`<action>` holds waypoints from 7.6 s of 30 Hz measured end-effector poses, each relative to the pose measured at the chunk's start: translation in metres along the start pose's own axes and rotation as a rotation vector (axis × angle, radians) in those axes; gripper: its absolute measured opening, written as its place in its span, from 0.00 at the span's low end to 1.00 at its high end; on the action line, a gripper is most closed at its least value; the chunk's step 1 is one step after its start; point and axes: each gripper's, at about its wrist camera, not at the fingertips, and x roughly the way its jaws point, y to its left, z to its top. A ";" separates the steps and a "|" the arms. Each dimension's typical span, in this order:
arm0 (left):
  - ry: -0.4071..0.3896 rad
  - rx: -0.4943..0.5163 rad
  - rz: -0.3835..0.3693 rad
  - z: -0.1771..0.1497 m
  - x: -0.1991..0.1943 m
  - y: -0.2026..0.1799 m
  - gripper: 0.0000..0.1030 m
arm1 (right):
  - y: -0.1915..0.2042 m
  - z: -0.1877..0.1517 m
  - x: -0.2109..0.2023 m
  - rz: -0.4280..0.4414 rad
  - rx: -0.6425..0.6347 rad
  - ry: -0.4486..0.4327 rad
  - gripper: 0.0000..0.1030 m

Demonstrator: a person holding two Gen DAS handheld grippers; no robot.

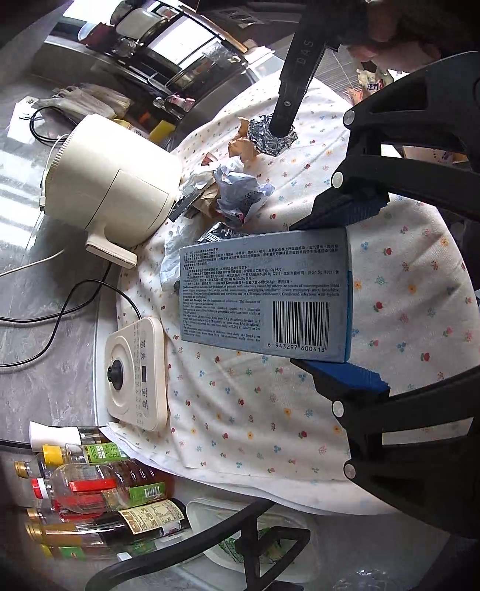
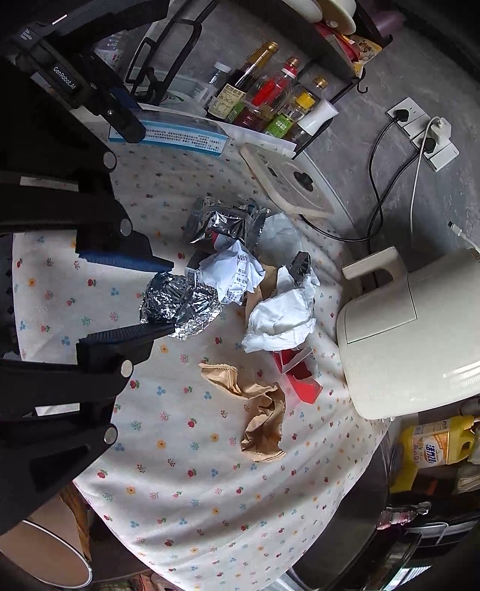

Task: Collect trash
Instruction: 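Carry the held box with the left tool over the white bucket, then open the left tool to drop the box into the bucket, then move both tools back toward the counter trash, then grasp a foil wrapper with the left tool while the right tool grasps brown paper, then carry both held wrappers from the counter over the white bucket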

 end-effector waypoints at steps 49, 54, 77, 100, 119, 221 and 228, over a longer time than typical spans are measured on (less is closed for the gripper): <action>-0.049 0.186 -0.169 -0.074 -0.074 -0.209 0.62 | -0.174 -0.106 -0.220 -0.092 0.126 -0.207 0.27; -0.007 0.233 -0.201 -0.097 -0.065 -0.261 0.62 | -0.235 -0.126 -0.240 -0.140 0.174 -0.197 0.27; 0.267 0.410 -0.331 -0.233 0.015 -0.459 0.62 | -0.443 -0.245 -0.298 -0.303 0.434 -0.081 0.65; 0.610 0.536 -0.365 -0.369 0.134 -0.553 0.78 | -0.528 -0.321 -0.334 -0.417 0.620 -0.014 0.65; 0.379 0.407 -0.279 -0.260 0.068 -0.473 0.87 | -0.467 -0.228 -0.288 -0.306 0.396 -0.079 0.90; -0.137 -0.121 -0.051 0.022 -0.021 0.005 0.10 | -0.071 0.029 0.017 -0.134 0.014 -0.057 0.04; -0.159 -0.119 -0.080 0.013 -0.025 -0.030 0.10 | -0.081 0.017 -0.026 -0.092 -0.030 -0.088 0.04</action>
